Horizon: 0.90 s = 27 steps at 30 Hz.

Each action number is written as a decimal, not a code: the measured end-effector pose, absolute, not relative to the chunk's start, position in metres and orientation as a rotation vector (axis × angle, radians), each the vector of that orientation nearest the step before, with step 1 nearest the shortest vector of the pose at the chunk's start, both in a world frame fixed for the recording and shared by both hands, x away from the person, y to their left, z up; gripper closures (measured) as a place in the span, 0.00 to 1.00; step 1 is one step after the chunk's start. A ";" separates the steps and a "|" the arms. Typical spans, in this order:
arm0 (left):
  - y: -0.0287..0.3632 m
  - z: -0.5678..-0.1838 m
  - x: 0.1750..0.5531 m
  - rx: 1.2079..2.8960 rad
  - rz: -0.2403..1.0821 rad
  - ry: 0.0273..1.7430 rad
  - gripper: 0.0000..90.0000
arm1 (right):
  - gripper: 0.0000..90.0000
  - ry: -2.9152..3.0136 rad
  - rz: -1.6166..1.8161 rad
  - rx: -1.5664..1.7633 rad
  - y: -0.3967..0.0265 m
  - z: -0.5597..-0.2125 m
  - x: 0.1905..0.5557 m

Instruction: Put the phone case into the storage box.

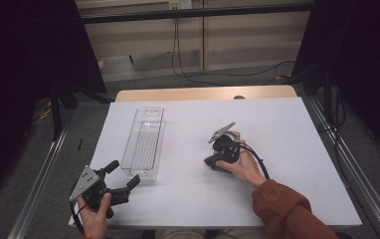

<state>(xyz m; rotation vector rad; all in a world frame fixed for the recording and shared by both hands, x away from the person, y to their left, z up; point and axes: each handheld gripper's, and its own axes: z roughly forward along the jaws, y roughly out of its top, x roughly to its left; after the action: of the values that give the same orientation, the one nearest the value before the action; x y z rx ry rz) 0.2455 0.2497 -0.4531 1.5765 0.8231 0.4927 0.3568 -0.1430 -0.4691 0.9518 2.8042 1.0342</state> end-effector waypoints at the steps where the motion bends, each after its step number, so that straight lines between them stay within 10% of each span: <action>1: 0.250 -0.453 0.246 1.576 0.492 0.823 0.04 | 1.00 2.804 1.034 0.949 -0.144 -0.469 0.356; 27: 0.249 -0.453 0.246 1.574 0.493 0.826 0.04 | 1.00 2.716 1.047 1.027 -0.195 -0.468 0.333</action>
<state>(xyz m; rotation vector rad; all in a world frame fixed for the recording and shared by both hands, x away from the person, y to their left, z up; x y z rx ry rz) 0.2458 0.2486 -0.4533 1.5742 0.8263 0.4931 0.3325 -0.1950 -0.4682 1.0274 2.7159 1.0467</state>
